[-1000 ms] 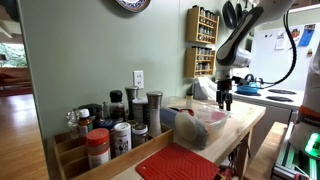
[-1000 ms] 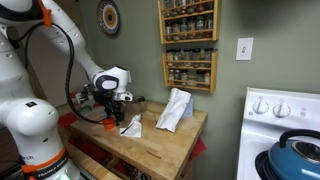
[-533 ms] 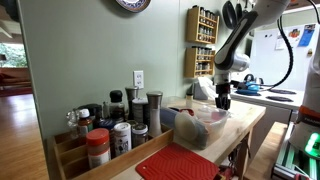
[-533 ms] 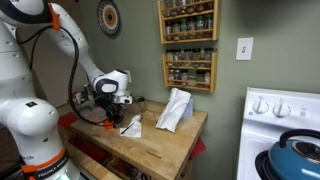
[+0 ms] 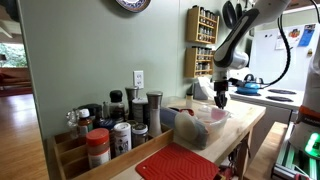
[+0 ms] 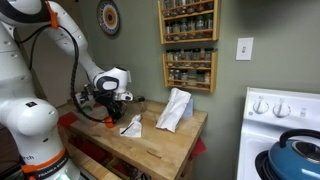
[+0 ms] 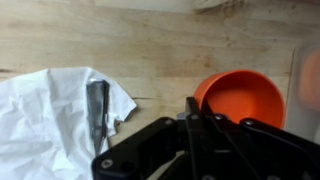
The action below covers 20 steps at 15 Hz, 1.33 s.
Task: Put the blue cup in the storage box and put the orange cup in the blue cup
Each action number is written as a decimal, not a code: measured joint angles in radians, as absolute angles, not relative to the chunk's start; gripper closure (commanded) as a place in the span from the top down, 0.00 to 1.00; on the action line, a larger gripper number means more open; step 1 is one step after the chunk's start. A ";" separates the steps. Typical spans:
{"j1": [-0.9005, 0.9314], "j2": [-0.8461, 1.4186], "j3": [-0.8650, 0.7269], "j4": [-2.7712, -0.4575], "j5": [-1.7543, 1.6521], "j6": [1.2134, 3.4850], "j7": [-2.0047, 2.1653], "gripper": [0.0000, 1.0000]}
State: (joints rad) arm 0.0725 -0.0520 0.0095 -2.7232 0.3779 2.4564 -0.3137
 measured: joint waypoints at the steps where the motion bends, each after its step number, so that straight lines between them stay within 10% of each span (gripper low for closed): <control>1: 0.069 -0.075 0.009 -2.713 0.345 2.435 -0.313 0.01; 10: 0.115 -0.374 0.087 -2.520 0.087 2.245 -0.217 0.01; 20: 0.272 -0.150 0.223 -2.417 0.180 2.440 -0.087 0.01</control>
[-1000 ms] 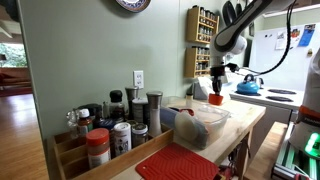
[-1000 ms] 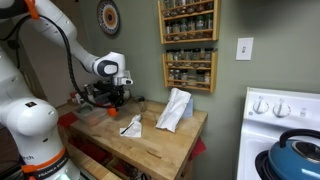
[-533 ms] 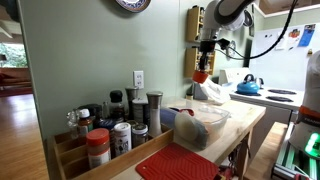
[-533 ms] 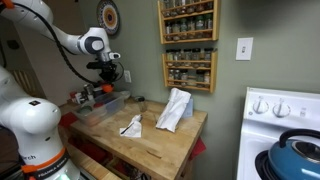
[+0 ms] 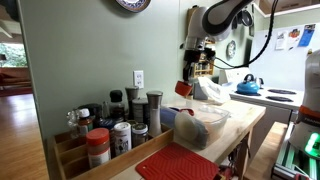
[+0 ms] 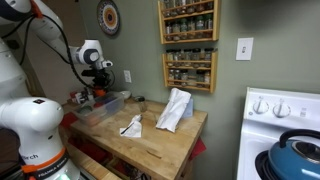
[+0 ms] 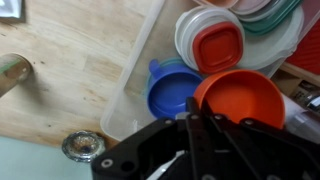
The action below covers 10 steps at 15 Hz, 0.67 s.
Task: Put the blue cup in the storage box and put the orange cup in the blue cup
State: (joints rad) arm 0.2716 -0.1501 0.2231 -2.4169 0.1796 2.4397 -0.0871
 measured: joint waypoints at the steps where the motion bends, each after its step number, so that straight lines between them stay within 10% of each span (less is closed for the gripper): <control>1: 0.271 -0.109 0.225 -2.406 0.174 2.491 -0.068 0.01; 10: 0.251 0.172 0.204 -2.290 -0.071 2.613 0.139 0.01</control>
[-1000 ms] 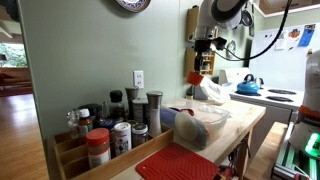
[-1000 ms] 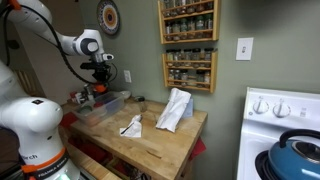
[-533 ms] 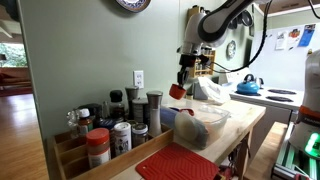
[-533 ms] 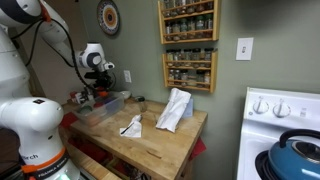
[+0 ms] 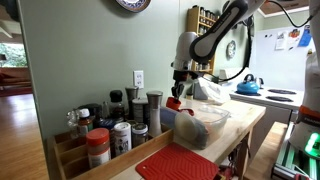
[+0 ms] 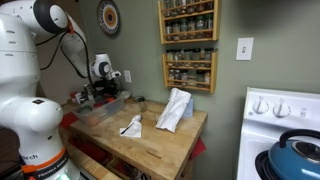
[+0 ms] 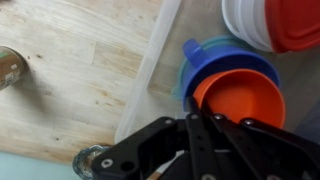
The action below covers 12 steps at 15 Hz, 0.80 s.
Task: Put the blue cup in the storage box and put the orange cup in the blue cup
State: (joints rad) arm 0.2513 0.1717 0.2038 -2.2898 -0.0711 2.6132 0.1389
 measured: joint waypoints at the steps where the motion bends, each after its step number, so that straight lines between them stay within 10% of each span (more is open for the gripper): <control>1: 0.252 0.191 0.201 -2.280 -0.084 2.613 0.154 0.01; 3: 0.255 0.222 0.199 -2.260 -0.092 2.613 0.174 0.30; 12: 0.241 0.155 0.199 -2.223 -0.051 2.467 0.121 0.95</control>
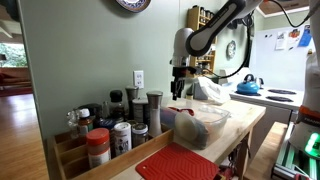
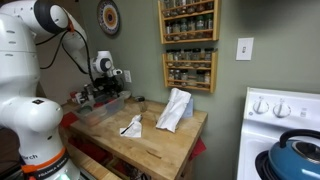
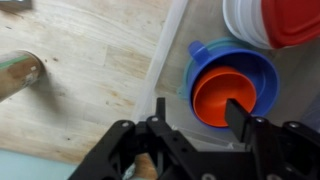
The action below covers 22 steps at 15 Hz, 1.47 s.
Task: Put the blue cup in the storage box and put the orange cup in the blue cup
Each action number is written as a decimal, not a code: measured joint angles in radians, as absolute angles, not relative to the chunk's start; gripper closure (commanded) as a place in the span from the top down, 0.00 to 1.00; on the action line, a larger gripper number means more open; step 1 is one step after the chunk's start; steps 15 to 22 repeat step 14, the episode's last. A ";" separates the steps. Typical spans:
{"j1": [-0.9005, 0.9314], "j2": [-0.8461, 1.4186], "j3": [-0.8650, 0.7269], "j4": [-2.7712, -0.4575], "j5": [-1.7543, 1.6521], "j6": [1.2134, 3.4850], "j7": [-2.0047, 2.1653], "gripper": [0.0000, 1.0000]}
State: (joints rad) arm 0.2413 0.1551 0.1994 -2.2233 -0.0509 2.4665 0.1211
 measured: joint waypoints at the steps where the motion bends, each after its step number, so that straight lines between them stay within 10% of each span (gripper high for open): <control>1: 0.230 0.114 0.200 -2.230 -0.015 2.430 0.073 1.00; 22: 0.168 -0.306 0.022 -2.376 0.424 2.169 -0.587 1.00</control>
